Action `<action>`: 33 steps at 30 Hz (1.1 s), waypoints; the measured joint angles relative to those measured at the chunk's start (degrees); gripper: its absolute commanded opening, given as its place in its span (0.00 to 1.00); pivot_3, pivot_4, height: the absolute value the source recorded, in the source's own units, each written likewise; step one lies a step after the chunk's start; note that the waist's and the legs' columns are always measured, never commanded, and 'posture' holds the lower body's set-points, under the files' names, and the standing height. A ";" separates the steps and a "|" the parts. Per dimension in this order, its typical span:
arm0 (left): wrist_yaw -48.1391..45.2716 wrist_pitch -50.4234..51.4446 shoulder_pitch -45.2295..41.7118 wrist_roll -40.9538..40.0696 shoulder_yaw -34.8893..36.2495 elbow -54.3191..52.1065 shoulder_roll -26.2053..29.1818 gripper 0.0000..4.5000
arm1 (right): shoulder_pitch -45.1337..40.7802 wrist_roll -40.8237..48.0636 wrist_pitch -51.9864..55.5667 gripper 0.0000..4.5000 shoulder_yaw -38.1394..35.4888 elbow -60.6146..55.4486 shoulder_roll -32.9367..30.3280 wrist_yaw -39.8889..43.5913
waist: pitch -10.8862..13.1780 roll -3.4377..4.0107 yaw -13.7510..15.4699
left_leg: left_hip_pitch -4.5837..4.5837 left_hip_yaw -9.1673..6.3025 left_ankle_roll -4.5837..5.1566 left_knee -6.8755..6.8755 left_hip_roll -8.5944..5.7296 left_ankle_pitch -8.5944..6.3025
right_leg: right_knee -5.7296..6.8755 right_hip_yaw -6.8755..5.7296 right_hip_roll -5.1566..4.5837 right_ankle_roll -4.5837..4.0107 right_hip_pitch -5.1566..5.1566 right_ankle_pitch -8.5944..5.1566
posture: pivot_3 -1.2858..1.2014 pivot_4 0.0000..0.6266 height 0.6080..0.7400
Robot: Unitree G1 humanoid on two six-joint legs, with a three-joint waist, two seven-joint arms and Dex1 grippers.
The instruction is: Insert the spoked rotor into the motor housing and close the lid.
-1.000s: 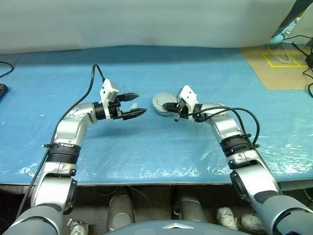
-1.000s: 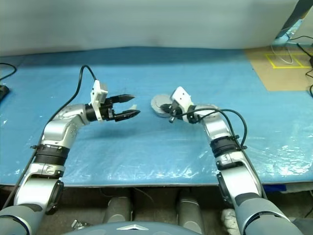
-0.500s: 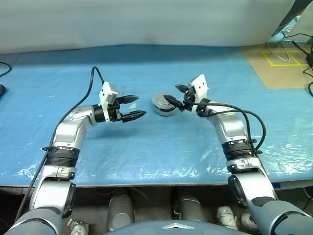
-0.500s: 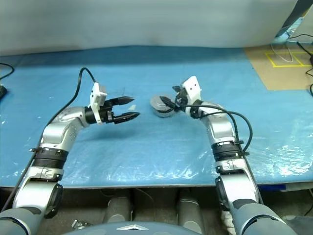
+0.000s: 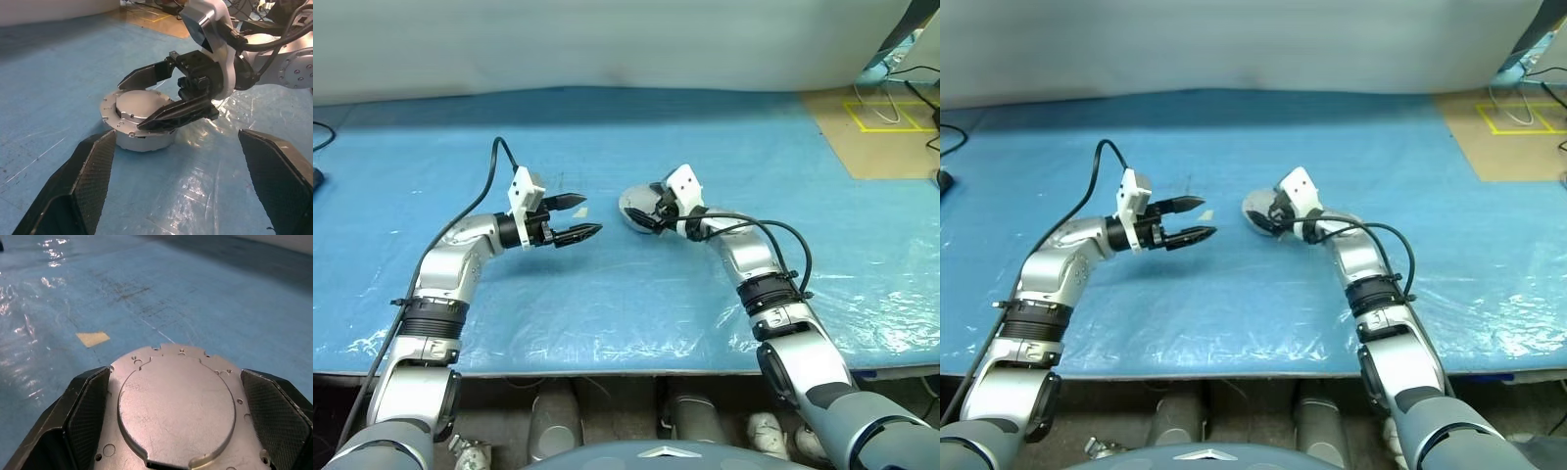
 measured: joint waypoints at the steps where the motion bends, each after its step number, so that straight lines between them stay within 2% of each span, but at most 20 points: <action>1: 0.10 0.00 0.10 0.00 -0.01 -0.07 0.00 0.93 | -0.03 -0.18 -0.50 0.99 0.28 0.17 0.00 0.32 | 0.00 0.00 0.00 | 0.00 0.00 0.01 -0.02 0.01 0.01 | -0.01 -0.01 0.00 0.00 0.00 0.00 | 0.52 0.24 1.00; 2: 0.14 0.00 0.20 0.00 -0.02 -0.14 0.00 0.93 | -0.03 -0.24 -0.73 0.99 0.30 0.25 0.01 0.61 | 0.00 0.00 0.00 | 0.00 0.00 0.01 -0.03 0.01 0.01 | -0.01 -0.01 0.00 0.00 -0.01 0.00 | 0.52 0.24 1.00; 5: 0.19 0.00 0.43 0.00 -0.02 -0.29 0.00 0.93 | 0.05 -0.15 -0.95 0.87 0.22 0.26 -0.07 1.22 | 0.00 0.00 0.00 | 0.01 -0.01 -0.01 -0.03 0.02 -0.01 | 0.00 -0.02 -0.01 0.00 0.00 0.00 | 0.52 0.24 1.00; 8: 0.20 0.01 0.47 0.00 -0.02 -0.46 0.00 0.93 | 0.23 -0.08 -1.12 0.65 -0.04 0.26 -0.56 1.39 | 0.00 0.00 0.01 | 0.02 -0.01 -0.07 -0.01 0.01 -0.04 | 0.00 -0.01 -0.04 0.00 0.02 0.00 | 0.52 0.24 1.00; 16: 0.19 0.00 0.47 0.00 -0.07 -0.62 -0.06 0.93 | 0.45 2.51 2.41 0.66 -2.04 -0.90 -1.35 3.26 | 0.00 0.00 0.12 | -0.01 -0.01 0.06 -0.01 -0.02 0.04 | 0.00 -0.03 -0.03 -0.01 0.02 0.00 | 0.52 0.24 1.00; 19: 0.20 0.00 0.47 0.00 -0.10 -0.62 -0.13 0.93 | 0.66 5.49 6.83 0.66 -3.29 -3.62 -2.57 5.69 | 0.00 0.00 0.12 | -0.02 -0.01 0.08 -0.01 -0.04 0.04 | 0.00 -0.03 -0.03 -0.01 0.02 0.00 | 0.52 0.24 1.00; 25: 0.09 -0.02 0.48 0.02 -0.32 -0.61 -0.24 0.93 | 1.53 5.68 8.61 0.66 -2.74 -6.15 -6.17 9.17 | 0.00 0.00 0.12 | -0.01 -0.02 0.08 0.00 -0.01 0.04 | 0.00 -0.04 -0.04 -0.01 0.02 0.00 | 0.52 0.24 1.00; 33: 0.30 -0.03 0.72 0.03 -0.59 -0.93 -1.03 0.93 | 2.13 4.46 6.18 0.66 -2.14 -4.18 -3.25 5.78 | 0.00 0.00 -0.04 | 0.05 -0.02 0.08 0.00 0.07 0.04 | 0.03 -0.03 -0.01 -0.01 0.02 -0.01 | 0.52 0.24 1.00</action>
